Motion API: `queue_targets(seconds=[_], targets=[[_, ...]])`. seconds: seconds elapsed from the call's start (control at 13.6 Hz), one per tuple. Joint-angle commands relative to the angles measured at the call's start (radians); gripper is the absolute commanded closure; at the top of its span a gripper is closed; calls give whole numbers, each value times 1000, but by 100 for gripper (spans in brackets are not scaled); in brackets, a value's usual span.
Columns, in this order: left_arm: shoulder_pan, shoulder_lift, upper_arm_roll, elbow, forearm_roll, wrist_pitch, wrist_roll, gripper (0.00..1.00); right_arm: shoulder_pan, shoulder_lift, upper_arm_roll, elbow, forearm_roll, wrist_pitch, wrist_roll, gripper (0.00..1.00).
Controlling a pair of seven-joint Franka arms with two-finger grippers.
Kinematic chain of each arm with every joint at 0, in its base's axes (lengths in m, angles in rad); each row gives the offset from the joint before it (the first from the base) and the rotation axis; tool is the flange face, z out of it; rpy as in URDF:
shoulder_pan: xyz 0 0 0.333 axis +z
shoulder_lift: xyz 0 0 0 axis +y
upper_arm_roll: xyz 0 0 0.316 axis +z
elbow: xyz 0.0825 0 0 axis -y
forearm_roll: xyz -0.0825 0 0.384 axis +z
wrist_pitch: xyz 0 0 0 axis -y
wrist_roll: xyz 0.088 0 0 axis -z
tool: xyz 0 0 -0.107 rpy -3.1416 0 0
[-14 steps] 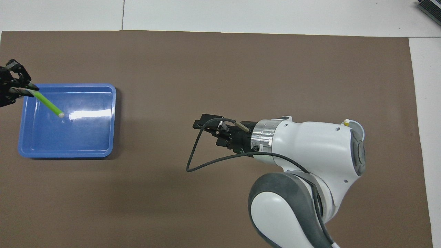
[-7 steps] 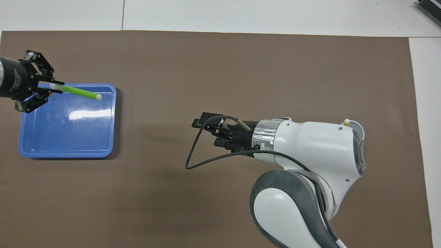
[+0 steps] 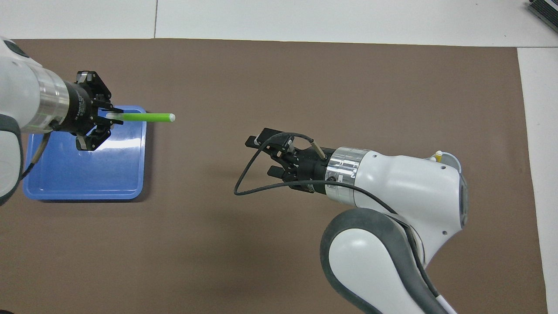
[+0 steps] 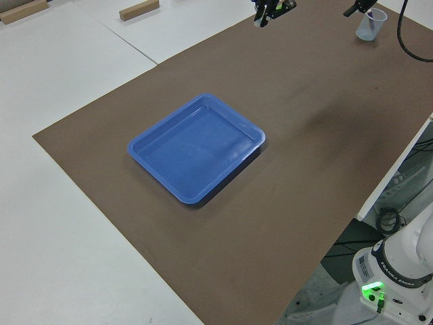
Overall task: Transfer and insert pens with both arms
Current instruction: 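Hold the green pen out while the right gripper reaches to grasp it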
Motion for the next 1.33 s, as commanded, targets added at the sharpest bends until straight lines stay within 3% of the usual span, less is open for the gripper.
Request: queue_targets(seconds=[0.0,0.44,0.66,1.25], targets=[[-53,-59,14,-64,43,1,-80,100,3,27,21,50,59,65,8,0],[-125,-119,14,-134,56,-3,-130,100,87,109,24,130,76,217,54,0],[-126,-128,12,-145,57,-5,-140,100,112,168,24,208,62,237,149,0],[-126,-149,11,-163,57,0,-147,100,199,237,24,264,60,344,178,0]])
